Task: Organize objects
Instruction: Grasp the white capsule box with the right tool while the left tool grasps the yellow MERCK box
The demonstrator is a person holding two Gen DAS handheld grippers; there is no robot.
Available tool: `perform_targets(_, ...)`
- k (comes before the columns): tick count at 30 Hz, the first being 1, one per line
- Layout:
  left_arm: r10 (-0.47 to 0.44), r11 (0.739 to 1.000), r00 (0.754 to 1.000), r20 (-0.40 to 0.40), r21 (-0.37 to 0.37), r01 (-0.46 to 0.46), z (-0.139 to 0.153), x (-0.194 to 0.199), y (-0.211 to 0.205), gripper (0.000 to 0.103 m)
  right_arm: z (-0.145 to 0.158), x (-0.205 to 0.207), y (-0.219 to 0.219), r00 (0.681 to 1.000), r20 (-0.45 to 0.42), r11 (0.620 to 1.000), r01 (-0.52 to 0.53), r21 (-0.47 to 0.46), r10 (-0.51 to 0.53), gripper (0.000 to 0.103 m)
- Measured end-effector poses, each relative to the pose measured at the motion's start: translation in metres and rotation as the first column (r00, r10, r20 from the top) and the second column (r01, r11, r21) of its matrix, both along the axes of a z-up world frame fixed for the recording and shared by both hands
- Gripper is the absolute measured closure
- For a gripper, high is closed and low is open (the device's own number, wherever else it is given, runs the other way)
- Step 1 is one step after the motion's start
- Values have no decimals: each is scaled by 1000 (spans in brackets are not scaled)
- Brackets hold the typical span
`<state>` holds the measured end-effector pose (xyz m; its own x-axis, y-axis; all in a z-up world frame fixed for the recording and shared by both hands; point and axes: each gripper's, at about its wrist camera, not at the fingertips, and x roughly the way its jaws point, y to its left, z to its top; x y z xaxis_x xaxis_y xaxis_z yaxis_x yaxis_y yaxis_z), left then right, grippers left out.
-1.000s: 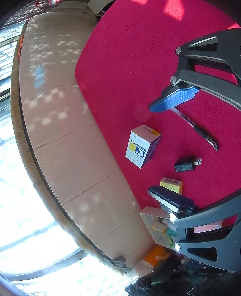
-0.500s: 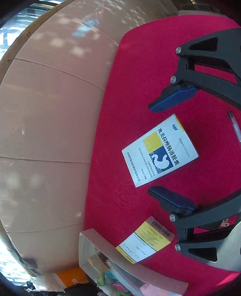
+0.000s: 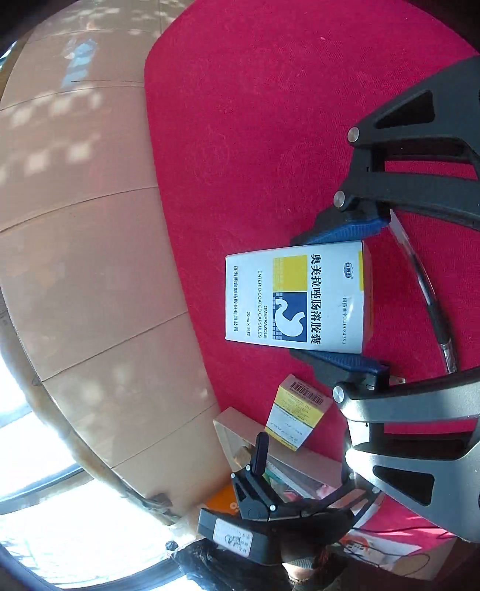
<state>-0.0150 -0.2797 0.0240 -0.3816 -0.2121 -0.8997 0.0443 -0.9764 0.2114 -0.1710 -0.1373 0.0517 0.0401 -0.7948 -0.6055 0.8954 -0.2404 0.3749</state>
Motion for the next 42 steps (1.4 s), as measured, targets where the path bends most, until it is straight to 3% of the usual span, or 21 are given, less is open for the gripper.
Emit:
perform_targets(13, 70, 996, 996, 56, 53, -73, -9, -16, -13, 0, -5, -1, 0, 991, 120, 998, -45, -52, 51, 53)
perform_targets(18, 120, 982, 991, 63, 137, -128, -11, -13, -22, 0, -8, 1, -2, 992, 122, 999, -37, -39, 41, 53)
perform_targets(19, 124, 979, 990, 62, 156, -133, -11, -11, -22, 4, -8, 1, -2, 992, 123, 999, -36, -38, 41, 53)
perform_targets(21, 130, 967, 990, 60, 213, -140, -7, -5, -21, 20, -9, 0, -4, 991, 127, 999, -36, -37, 40, 53)
perform_targets(23, 119, 968, 991, 67, 212, -131, -1, 0, -14, 47, -10, -1, -4, 989, 141, 999, -35, -37, 40, 53)
perform_targets(27, 108, 984, 991, 83, 130, -118, 3, 9, 14, 47, -9, -4, 2, 987, 158, 998, -21, -54, 29, 53)
perform_targets(31, 162, 982, 987, -21, 107, -158, 18, 27, 45, 47, 1, -2, 10, 988, 156, 997, 0, -79, 12, 53)
perform_targets(34, 228, 971, 963, -144, 105, -215, 41, 48, 68, 47, 19, 2, 21, 986, 164, 993, 15, -121, 5, 53)
perform_targets(37, 287, 958, 919, -271, 107, -267, 72, 77, 80, 47, 44, 16, 31, 991, 133, 988, 2, -156, 19, 53)
perform_targets(42, 382, 923, 801, -460, 142, -358, 116, 109, 63, 47, 80, 55, 22, 992, 90, 983, -75, -169, 91, 53)
